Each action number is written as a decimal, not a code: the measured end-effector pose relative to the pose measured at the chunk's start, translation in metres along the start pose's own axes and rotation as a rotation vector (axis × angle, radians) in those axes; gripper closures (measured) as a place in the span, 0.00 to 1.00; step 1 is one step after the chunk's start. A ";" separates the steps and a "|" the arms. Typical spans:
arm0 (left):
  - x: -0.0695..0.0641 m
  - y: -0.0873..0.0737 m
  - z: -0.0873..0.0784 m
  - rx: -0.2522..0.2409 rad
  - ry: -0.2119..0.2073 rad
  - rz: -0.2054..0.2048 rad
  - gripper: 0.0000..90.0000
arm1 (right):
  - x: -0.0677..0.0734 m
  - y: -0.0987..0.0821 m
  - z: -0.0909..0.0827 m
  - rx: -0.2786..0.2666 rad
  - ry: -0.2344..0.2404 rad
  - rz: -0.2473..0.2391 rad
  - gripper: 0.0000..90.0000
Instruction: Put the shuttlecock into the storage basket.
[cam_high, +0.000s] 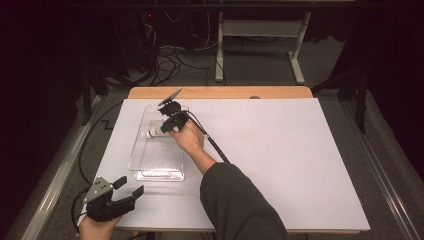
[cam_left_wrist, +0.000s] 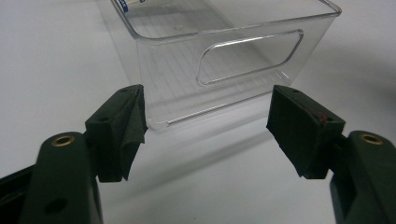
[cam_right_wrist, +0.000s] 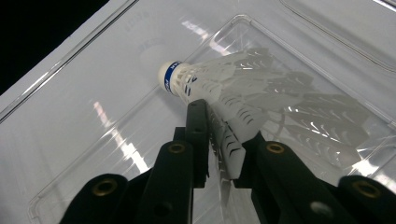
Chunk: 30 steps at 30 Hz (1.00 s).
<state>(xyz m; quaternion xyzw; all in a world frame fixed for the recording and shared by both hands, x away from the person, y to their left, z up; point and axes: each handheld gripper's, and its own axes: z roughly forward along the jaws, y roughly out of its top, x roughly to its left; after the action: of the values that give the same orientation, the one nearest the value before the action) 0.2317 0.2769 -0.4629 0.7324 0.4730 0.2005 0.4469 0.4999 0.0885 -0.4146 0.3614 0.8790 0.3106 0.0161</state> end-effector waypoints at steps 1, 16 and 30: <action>0.000 0.000 0.000 0.000 0.000 0.000 0.33 | 0.000 0.000 0.000 0.003 0.000 -0.001 0.89; 0.000 0.000 -0.001 -0.001 0.001 -0.003 0.33 | 0.000 0.000 -0.008 0.051 0.007 -0.001 0.80; 0.000 0.000 -0.002 -0.004 -0.001 0.000 0.33 | 0.002 -0.002 -0.009 0.069 0.021 -0.003 0.79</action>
<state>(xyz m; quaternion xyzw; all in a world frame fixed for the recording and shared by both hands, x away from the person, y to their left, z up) 0.2305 0.2778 -0.4624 0.7315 0.4726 0.2011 0.4485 0.4952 0.0844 -0.4081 0.3572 0.8899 0.2837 -0.0051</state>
